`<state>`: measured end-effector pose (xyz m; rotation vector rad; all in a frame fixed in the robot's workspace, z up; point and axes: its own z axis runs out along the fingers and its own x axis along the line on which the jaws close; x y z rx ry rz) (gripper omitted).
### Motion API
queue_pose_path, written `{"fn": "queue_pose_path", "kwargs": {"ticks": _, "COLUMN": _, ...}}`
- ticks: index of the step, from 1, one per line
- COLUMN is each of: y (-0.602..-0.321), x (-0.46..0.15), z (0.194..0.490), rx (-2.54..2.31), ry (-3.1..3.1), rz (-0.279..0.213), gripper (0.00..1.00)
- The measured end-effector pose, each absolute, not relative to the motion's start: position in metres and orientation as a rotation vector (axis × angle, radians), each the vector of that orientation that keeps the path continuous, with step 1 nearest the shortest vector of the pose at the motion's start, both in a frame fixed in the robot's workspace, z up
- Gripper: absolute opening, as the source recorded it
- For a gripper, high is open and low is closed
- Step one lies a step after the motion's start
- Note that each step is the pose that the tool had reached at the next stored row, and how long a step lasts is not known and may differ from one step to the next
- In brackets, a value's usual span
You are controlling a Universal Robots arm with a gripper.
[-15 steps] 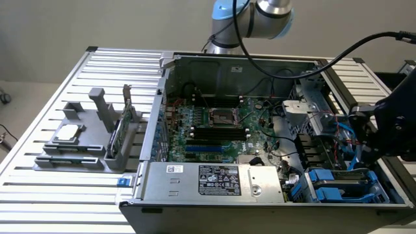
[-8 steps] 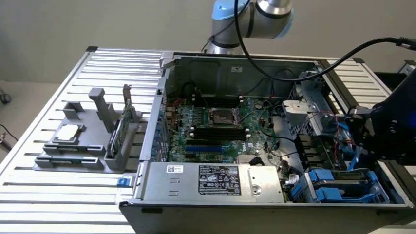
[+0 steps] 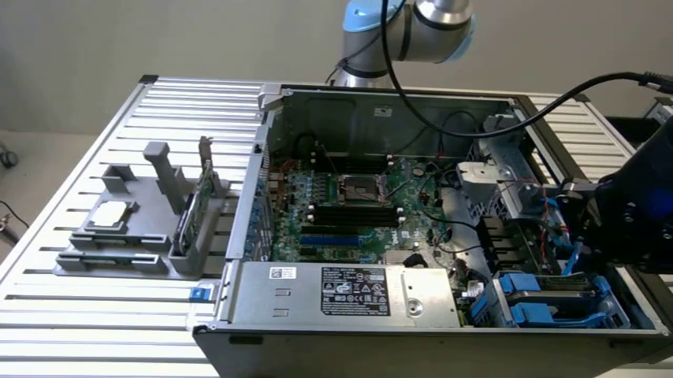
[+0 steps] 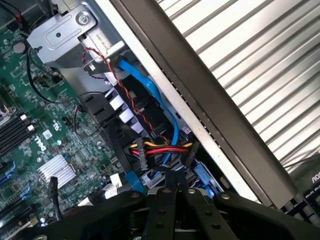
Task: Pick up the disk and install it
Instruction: 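Insert the first disk wire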
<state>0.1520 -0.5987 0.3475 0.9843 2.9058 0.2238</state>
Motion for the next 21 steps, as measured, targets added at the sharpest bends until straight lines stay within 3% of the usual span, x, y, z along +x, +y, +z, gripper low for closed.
{"fn": "queue_pose_path", "kwargs": {"ticks": 1, "y": -0.5989, "x": 0.1524, "z": 0.3466, "rx": 0.987, "ry": 2.905, "rz": 0.226, "gripper": 0.12}}
{"fn": "queue_pose_path", "kwargs": {"ticks": 5, "y": -0.6, "x": 0.1534, "z": 0.3456, "rx": 0.999, "ry": 2.903, "rz": 0.232, "gripper": 0.31}}
{"fn": "queue_pose_path", "kwargs": {"ticks": 21, "y": -0.6043, "x": 0.1548, "z": 0.3439, "rx": 1.074, "ry": 2.885, "rz": 0.27, "gripper": 0.31}}
